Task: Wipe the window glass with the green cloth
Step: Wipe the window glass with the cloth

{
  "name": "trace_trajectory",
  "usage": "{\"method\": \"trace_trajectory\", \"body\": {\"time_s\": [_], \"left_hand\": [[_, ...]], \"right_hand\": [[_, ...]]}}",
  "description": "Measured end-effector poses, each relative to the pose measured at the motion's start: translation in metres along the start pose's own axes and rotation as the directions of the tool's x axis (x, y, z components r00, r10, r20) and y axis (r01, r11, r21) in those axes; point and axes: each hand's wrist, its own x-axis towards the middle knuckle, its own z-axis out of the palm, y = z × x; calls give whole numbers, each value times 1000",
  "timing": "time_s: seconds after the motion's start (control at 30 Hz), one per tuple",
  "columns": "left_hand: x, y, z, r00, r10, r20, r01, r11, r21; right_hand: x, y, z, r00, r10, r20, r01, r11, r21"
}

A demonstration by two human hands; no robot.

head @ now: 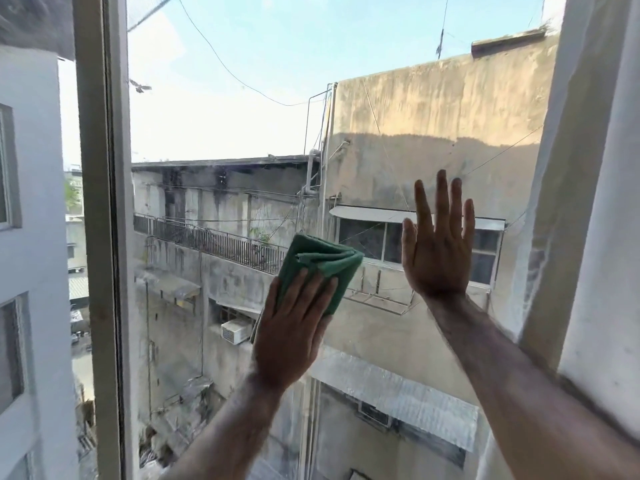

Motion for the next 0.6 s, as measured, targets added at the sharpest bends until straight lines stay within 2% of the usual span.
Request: {"method": "trace_trajectory", "body": {"time_s": [0.1, 0.2, 0.27, 0.37, 0.43, 0.5, 0.53, 0.6], "left_hand": [[77, 20, -6, 971, -215, -103, 209, 976, -65], [124, 42, -4, 952, -270, -146, 258, 961, -99], [114, 48, 2, 973, -176, -150, 167, 983, -72], [53, 45, 9, 994, 95, -45, -98, 993, -64], [-1, 21, 11, 992, 124, 11, -123, 991, -44], [-31, -24, 5, 1000, -18, 1, 18, 1000, -13], [-32, -50, 0, 991, -134, -20, 134, 991, 4], [-8, -96, -13, 914, -398, -74, 400, 917, 10]], "right_hand": [[-1, 1, 0, 1000, -8, 19, 8, 1000, 0], [-1, 2, 1, 1000, -16, 6, 16, 1000, 9], [-1, 5, 2, 1000, -21, -1, 21, 1000, -2], [0, 7, 4, 1000, -25, -13, 25, 1000, -17], [-3, 6, 3, 1000, -18, -9, 18, 1000, -3], [-3, 5, 2, 1000, -12, -7, 12, 1000, 6], [-2, 4, 2, 1000, -12, -3, 12, 1000, 13], [-3, 3, 3, 1000, -10, 2, 10, 1000, 18]]}}
